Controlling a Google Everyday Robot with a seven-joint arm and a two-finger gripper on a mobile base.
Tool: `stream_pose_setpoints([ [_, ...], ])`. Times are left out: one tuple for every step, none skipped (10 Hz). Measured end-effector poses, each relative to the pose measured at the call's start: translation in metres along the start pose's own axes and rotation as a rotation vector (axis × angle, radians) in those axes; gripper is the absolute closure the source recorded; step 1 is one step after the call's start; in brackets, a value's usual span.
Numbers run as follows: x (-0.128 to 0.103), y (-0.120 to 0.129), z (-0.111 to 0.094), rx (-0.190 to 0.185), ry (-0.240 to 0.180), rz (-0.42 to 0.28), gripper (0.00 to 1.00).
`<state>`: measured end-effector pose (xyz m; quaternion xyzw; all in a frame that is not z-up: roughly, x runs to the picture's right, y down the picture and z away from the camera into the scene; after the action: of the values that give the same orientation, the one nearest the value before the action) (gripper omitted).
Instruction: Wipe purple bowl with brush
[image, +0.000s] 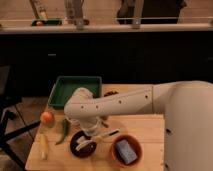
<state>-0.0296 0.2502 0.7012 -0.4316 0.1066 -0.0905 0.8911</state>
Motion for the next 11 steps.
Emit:
stream_pose_setpoints([
  [0.001, 0.003, 0.000, -0.008, 0.005, -0.003, 0.99],
  [0.002, 0.005, 0.002, -0.019, 0.011, -0.002, 0.99],
  [0.004, 0.007, 0.003, -0.028, 0.017, -0.001, 0.99],
  [0.008, 0.008, 0.007, -0.043, 0.027, 0.008, 0.99],
  [0.014, 0.008, 0.010, -0.054, 0.034, 0.020, 0.99],
  [0.019, 0.007, 0.012, -0.061, 0.038, 0.029, 0.99],
  [0.026, 0.003, 0.015, -0.071, 0.045, 0.041, 0.99],
  [0.030, -0.001, 0.016, -0.075, 0.048, 0.049, 0.99],
  [0.032, -0.005, 0.016, -0.076, 0.051, 0.054, 0.99],
  [0.034, -0.011, 0.015, -0.076, 0.052, 0.058, 0.99],
  [0.034, -0.015, 0.014, -0.074, 0.052, 0.059, 0.99],
])
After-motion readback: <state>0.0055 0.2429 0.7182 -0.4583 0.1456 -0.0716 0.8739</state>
